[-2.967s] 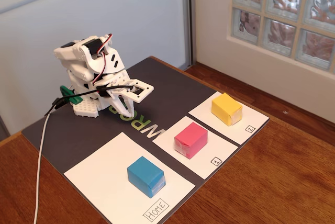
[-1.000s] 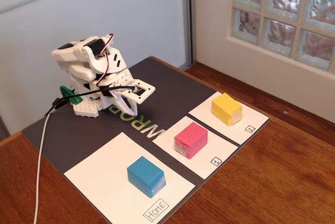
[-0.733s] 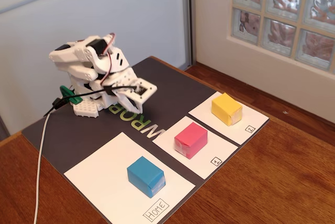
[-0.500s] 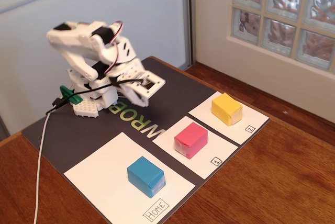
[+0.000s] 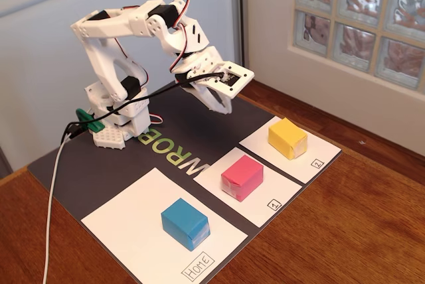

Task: Move box red to home

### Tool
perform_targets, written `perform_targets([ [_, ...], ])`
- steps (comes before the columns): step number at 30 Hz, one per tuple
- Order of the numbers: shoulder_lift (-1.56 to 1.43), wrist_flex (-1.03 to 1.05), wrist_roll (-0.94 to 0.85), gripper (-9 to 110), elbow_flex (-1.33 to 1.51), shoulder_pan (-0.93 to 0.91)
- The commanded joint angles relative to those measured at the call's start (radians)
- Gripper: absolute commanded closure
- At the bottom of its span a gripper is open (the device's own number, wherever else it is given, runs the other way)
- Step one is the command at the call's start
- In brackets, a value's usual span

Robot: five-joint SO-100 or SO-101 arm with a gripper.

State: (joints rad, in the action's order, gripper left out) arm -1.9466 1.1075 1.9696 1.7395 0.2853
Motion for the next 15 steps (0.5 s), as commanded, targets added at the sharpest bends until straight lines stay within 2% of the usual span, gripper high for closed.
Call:
perform_targets([
  [1,0.044,0.002,0.051,101,-0.084,0.017],
  [8,0.199,0.002,0.184,101,-0.236,0.02],
  [15,0.241,-0.008,0.503,102,-0.293,0.009],
])
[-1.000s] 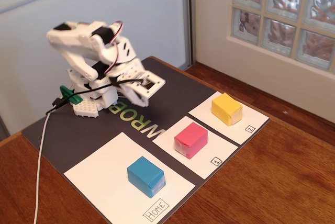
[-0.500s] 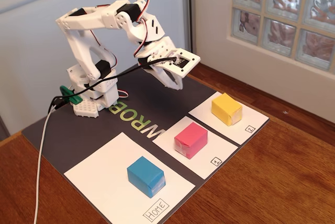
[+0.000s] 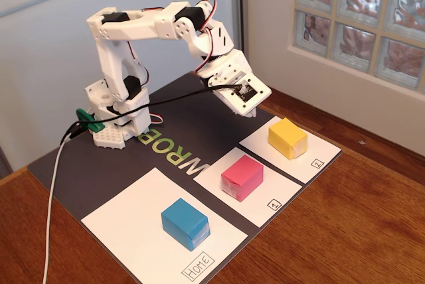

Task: Move box red to home

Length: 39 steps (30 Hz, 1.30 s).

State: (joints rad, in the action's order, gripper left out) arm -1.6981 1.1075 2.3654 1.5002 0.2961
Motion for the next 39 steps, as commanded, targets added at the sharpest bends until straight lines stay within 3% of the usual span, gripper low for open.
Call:
perform_targets([
  [1,-0.009,-0.006,0.15,102,-0.055,-0.006],
  [13,-0.002,-0.06,0.773,102,-0.049,-0.046],
  [18,0.023,-0.057,0.943,100,-0.049,-0.057],
  [39,-0.048,-0.107,1.092,102,0.038,-0.094],
])
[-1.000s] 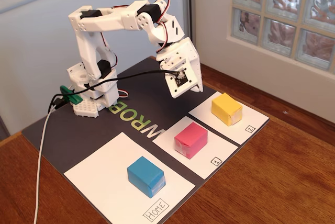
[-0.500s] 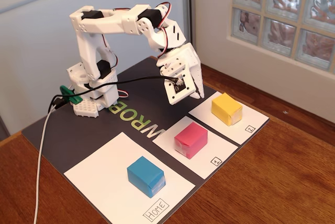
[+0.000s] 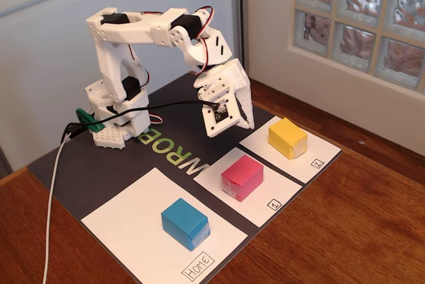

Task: Move box red to home

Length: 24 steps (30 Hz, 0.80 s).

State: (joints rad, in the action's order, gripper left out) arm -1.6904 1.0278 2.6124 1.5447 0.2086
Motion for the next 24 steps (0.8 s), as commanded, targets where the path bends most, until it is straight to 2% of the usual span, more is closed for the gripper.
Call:
perform_targets([
  [1,-0.057,-0.038,0.782,102,-0.006,-0.009],
  [4,-0.057,-0.077,0.509,102,-0.006,-0.029],
  [12,-0.094,-0.078,-0.357,102,0.035,-0.063],
  [24,-0.146,-0.069,-1.371,102,0.114,-0.067],
])
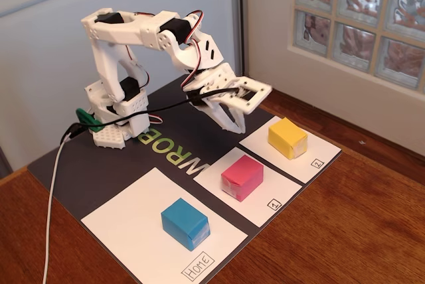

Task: Move box red to home

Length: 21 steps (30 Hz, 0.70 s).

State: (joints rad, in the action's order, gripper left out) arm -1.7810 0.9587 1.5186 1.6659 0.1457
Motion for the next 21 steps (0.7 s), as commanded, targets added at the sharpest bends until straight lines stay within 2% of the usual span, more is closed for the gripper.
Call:
perform_targets([
  [1,-0.057,0.003,-0.37,102,-0.008,-0.006],
  [3,-0.057,0.005,-0.568,101,-0.008,-0.006],
  [7,-0.055,0.021,-0.959,93,-0.021,0.003],
  [10,-0.038,0.021,-1.138,83,-0.021,0.015],
  [14,0.02,0.029,-1.292,83,-0.025,0.008],
  [19,0.129,0.032,-1.315,83,-0.069,0.002],
  [21,0.186,0.087,-1.324,78,-0.114,0.0],
])
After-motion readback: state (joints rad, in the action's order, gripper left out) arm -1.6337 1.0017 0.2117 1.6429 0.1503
